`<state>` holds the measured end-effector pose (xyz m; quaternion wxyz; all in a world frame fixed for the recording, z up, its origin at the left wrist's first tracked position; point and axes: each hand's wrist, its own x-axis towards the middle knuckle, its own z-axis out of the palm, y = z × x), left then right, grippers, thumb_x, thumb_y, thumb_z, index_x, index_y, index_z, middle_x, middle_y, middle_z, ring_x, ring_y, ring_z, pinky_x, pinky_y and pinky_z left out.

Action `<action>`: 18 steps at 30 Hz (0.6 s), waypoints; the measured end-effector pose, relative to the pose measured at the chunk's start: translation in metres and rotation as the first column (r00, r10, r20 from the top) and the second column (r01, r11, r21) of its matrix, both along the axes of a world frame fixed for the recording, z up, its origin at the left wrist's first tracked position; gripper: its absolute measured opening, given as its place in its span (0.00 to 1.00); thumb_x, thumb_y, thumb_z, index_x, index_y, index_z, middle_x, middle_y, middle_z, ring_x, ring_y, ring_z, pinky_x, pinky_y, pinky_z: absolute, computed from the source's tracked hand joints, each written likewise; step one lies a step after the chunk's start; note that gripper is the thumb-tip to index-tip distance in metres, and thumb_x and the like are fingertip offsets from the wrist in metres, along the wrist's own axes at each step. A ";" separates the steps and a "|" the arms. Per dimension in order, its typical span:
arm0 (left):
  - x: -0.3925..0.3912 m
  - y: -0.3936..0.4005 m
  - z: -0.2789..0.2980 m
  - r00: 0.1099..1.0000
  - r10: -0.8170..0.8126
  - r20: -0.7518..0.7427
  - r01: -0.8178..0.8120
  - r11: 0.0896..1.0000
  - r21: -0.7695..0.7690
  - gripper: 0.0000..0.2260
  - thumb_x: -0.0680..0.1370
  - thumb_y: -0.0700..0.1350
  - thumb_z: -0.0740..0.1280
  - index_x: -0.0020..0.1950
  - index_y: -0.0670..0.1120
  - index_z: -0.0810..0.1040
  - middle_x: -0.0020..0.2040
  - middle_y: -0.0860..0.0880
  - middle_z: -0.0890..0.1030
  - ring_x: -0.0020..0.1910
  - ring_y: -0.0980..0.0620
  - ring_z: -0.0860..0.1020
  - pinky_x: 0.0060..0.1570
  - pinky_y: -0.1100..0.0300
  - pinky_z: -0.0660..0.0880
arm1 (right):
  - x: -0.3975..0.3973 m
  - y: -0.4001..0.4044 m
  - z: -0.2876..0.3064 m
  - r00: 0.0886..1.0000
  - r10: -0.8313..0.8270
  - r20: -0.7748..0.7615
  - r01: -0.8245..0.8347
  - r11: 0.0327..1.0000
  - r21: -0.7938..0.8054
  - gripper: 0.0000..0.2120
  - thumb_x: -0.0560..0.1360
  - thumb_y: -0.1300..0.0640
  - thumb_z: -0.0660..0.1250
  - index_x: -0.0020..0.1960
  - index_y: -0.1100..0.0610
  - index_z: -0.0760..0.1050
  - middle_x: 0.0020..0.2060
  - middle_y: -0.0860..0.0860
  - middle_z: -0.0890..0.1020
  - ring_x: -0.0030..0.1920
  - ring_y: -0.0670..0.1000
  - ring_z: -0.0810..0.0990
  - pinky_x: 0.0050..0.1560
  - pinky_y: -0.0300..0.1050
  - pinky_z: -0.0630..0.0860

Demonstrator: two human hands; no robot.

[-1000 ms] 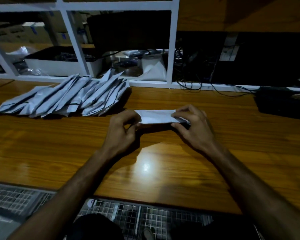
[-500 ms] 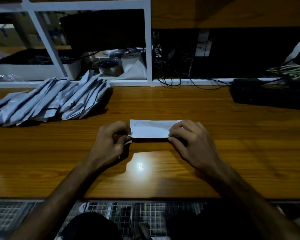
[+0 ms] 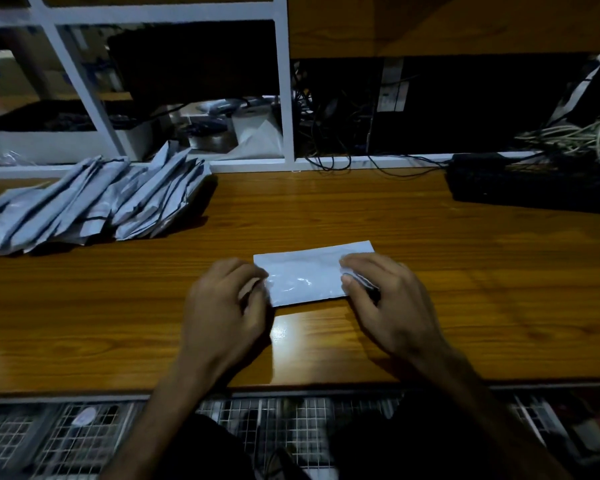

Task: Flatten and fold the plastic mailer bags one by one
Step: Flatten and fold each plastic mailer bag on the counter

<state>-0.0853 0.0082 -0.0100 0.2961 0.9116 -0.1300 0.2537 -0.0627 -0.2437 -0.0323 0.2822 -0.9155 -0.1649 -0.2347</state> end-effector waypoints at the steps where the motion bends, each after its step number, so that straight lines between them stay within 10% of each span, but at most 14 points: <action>1: 0.001 -0.013 0.001 0.999 0.026 -0.020 -0.026 0.999 0.022 0.10 0.80 0.46 0.66 0.56 0.46 0.85 0.54 0.50 0.84 0.52 0.52 0.79 0.54 0.51 0.78 | 0.001 0.005 0.001 0.999 -0.023 -0.036 0.022 1.000 -0.006 0.17 0.83 0.50 0.63 0.67 0.54 0.81 0.65 0.48 0.82 0.66 0.48 0.78 0.64 0.45 0.72; 7: 0.028 -0.068 0.011 0.973 0.111 -0.203 -0.057 0.965 0.255 0.22 0.85 0.45 0.59 0.78 0.42 0.70 0.79 0.43 0.69 0.79 0.46 0.65 0.78 0.53 0.59 | 0.014 0.040 0.016 0.988 0.023 -0.151 -0.043 0.990 -0.131 0.21 0.87 0.54 0.58 0.78 0.56 0.69 0.77 0.51 0.71 0.78 0.49 0.67 0.79 0.47 0.60; 18: 0.036 -0.084 -0.008 0.956 0.057 -0.288 -0.028 0.994 0.103 0.22 0.83 0.39 0.56 0.77 0.43 0.70 0.79 0.41 0.67 0.81 0.45 0.60 0.79 0.53 0.56 | 0.021 0.043 -0.002 0.967 0.068 -0.244 -0.137 0.950 -0.282 0.31 0.83 0.55 0.60 0.84 0.55 0.55 0.83 0.53 0.56 0.83 0.51 0.51 0.82 0.51 0.49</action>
